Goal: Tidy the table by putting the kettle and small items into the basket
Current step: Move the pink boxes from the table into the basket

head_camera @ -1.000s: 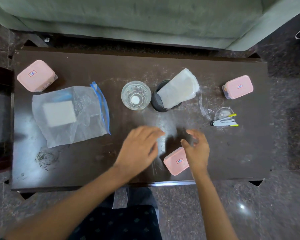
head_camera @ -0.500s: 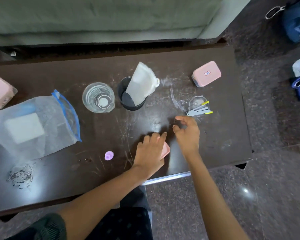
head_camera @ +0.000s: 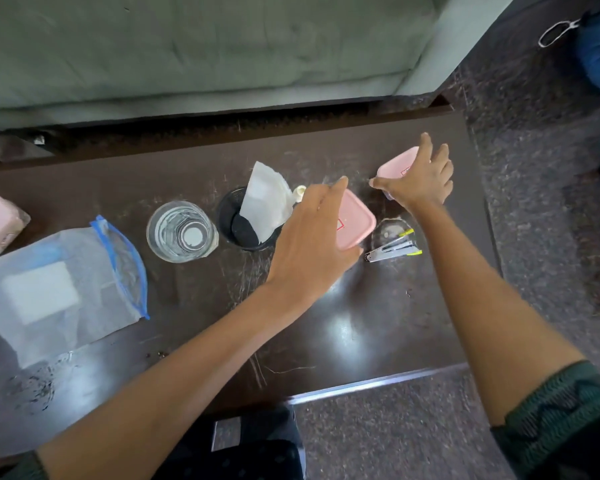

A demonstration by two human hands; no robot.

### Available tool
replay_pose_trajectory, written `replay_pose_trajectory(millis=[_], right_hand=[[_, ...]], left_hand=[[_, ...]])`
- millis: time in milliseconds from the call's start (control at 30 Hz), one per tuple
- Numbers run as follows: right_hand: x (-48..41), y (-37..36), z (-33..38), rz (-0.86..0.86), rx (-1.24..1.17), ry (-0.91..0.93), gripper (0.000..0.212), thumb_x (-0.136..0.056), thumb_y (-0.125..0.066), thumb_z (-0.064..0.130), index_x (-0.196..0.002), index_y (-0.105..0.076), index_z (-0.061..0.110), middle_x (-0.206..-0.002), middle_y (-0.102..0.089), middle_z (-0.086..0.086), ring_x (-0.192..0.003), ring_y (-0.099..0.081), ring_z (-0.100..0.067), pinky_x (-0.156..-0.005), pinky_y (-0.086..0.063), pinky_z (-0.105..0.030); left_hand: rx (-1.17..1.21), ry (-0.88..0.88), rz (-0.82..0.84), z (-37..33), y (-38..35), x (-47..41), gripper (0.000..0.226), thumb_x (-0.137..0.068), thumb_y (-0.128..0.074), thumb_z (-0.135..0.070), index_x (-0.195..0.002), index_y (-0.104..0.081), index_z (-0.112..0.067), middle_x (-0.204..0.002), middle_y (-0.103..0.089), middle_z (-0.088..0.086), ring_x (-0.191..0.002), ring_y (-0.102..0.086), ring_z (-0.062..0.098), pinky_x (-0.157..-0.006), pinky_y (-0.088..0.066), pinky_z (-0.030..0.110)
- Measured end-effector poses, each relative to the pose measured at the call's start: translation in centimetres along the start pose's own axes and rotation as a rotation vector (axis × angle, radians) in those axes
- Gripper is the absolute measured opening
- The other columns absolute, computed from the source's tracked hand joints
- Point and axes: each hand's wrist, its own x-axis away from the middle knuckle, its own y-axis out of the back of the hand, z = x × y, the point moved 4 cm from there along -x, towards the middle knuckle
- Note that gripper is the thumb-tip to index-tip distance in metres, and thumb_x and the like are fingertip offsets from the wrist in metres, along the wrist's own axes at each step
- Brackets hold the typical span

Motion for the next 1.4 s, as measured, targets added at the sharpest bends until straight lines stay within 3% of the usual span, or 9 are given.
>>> replay_pose_trajectory(millis=[133,400,500,633,767,1000,1200,1300,1400], right_hand=[[-0.6,-0.9,-0.8,0.07,0.039,-0.045,0.114,-0.057,-0.082,0.04,-0.144,-0.008,0.029,-0.149,-0.023,-0.013,-0.136,-0.025,-0.035,-0.107,-0.022,-0.056],[4.1,5.0,3.7,-0.191,-0.145,0.066,0.105,-0.058,-0.078,0.039,-0.143,-0.018,0.025,-0.135,-0.036,-0.013,-0.123,-0.036,-0.037,-0.099,-0.033,-0.052],[8.3,7.8,9.2,-0.192,-0.207,0.213,0.104,-0.059,-0.073,0.048,-0.144,-0.019,0.023,-0.136,-0.035,-0.015,-0.124,-0.036,-0.037,-0.101,-0.03,-0.052],[15.8,8.8,17.8,-0.183,-0.214,0.417,0.109,-0.047,-0.047,0.063,-0.145,-0.017,0.024,-0.135,-0.038,-0.014,-0.125,-0.037,-0.035,-0.106,-0.024,-0.048],[23.1,6.1,25.6,-0.182,-0.176,0.586,0.112,-0.052,-0.058,0.072,-0.145,-0.02,0.023,-0.132,-0.041,-0.016,-0.122,-0.038,-0.037,-0.102,-0.024,-0.048],[36.2,-3.5,37.6,0.011,-0.236,0.706,0.118,-0.053,-0.076,0.053,-0.145,-0.012,0.017,-0.137,-0.039,-0.011,-0.125,-0.034,-0.036,-0.1,-0.027,-0.047],[47.0,-11.4,45.7,0.177,-0.187,0.893,0.101,-0.048,-0.076,0.049,-0.132,-0.03,0.019,-0.125,-0.042,-0.006,-0.113,-0.04,-0.033,-0.095,-0.033,-0.046],[49.7,-13.9,48.5,0.213,-0.16,0.947,0.095,-0.046,-0.077,0.049,-0.125,-0.033,0.021,-0.124,-0.042,-0.003,-0.11,-0.041,-0.032,-0.095,-0.033,-0.045],[50.6,-15.5,50.0,0.213,-0.123,0.956,0.098,-0.047,-0.08,0.048,-0.128,-0.031,0.021,-0.127,-0.041,-0.004,-0.114,-0.04,-0.032,-0.096,-0.032,-0.045]], left_hand=[[0.083,0.022,0.036,-1.3,0.6,0.4,0.088,-0.073,-0.07,-0.034,-0.145,-0.019,-0.033,-0.137,-0.031,-0.011,-0.117,-0.041,0.01,-0.089,-0.042,0.031],[0.287,-0.021,-0.073,-4.2,5.4,3.0,0.095,-0.062,-0.068,-0.053,-0.144,-0.025,-0.033,-0.132,-0.043,-0.014,-0.117,-0.044,0.004,-0.1,-0.041,0.035],[0.309,-0.05,-0.232,-3.2,10.0,4.4,0.092,-0.062,-0.068,-0.053,-0.143,-0.029,-0.032,-0.129,-0.044,-0.019,-0.113,-0.044,-0.004,-0.097,-0.04,0.02],[0.277,-0.067,-0.431,1.1,17.5,6.9,0.091,-0.063,-0.069,-0.049,-0.143,-0.032,-0.023,-0.119,-0.043,-0.013,-0.103,-0.04,-0.007,-0.085,-0.029,-0.001],[0.226,-0.025,-0.605,7.5,25.0,11.0,0.089,-0.067,-0.07,-0.041,-0.143,-0.032,-0.014,-0.114,-0.039,-0.006,-0.096,-0.033,-0.01,-0.083,-0.023,-0.007],[0.01,0.325,-0.778,23.0,36.8,21.8,0.094,-0.065,-0.07,-0.043,-0.144,-0.029,-0.013,-0.129,-0.044,0.009,-0.121,-0.041,0.022,-0.102,-0.027,0.025],[-0.053,0.602,-0.902,36.5,44.5,28.3,0.083,-0.072,-0.072,-0.031,-0.143,-0.031,-0.016,-0.133,-0.046,0.011,-0.123,-0.041,0.032,-0.103,-0.034,0.044],[0.026,0.788,-0.991,41.6,46.2,28.6,0.074,-0.074,-0.07,-0.027,-0.139,-0.034,-0.019,-0.138,-0.043,0.009,-0.126,-0.038,0.035,-0.103,-0.033,0.05],[0.301,1.0,-1.029,46.1,45.8,28.2,0.07,-0.077,-0.069,-0.018,-0.138,-0.035,-0.024,-0.141,-0.04,0.008,-0.13,-0.034,0.033,-0.104,-0.03,0.046]])
